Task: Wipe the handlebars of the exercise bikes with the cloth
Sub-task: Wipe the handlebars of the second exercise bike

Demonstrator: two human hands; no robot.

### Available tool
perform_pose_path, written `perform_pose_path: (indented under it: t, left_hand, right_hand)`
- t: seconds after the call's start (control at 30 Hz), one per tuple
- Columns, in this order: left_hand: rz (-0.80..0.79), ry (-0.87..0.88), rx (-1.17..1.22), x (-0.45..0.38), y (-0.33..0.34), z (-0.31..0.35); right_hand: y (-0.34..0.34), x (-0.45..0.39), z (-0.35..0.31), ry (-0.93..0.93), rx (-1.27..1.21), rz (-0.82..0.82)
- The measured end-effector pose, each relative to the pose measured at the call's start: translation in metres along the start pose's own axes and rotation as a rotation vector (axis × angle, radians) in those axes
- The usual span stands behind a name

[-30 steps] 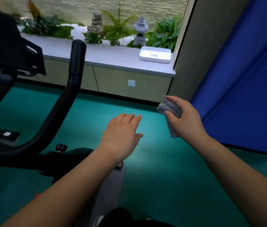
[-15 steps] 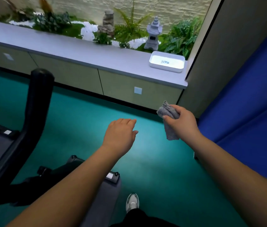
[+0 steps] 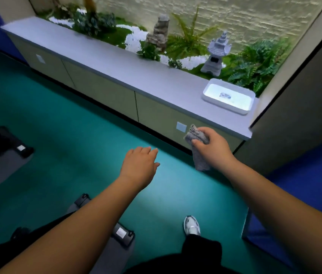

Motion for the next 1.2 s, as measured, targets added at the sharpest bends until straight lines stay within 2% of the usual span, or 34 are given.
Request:
perform_pose_path:
  t: [0.23, 0.37, 0.63, 0.77, 0.97, 1.2]
  left_hand:
    - [0.012, -0.221, 0.063, -0.077, -0.011, 0.016]
    - [0.013, -0.329, 0.088, -0.102, -0.018, -0.004]
    - [0.059, -0.583, 0.115, -0.156, -0.038, -0.121]
    - [0.136, -0.693, 0.148, -0.184, -0.056, -0.188]
    - [0.16, -0.842, 0.181, -0.2, -0.073, -0.267]
    - [0.226, -1.076, 0.206, -0.203, -0.081, -0.358]
  right_hand:
    - [0.0, -0.117, 0.002, -0.172, -0.019, -0.208]
    - [0.024, -0.163, -0.008, -0.223, -0.069, -0.285]
    - [0.132, -0.268, -0.086, -0.378, -0.114, -0.486]
    - [0.193, -0.316, -0.139, -0.455, -0.153, -0.562]
    - [0.273, -0.357, -0.208, -0.562, -0.236, -0.666]
    - [0.377, -0.393, -0.283, -0.677, -0.282, -0.871]
Point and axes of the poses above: each hand's wrist, its own x-axis away from the middle knuckle, its own y-axis out of the palm, z = x × y, the point moved 5 cm from there along -x, towards the middle knuckle, and after that the axes turned 14 degrees about -y, right-handed, at the moved point
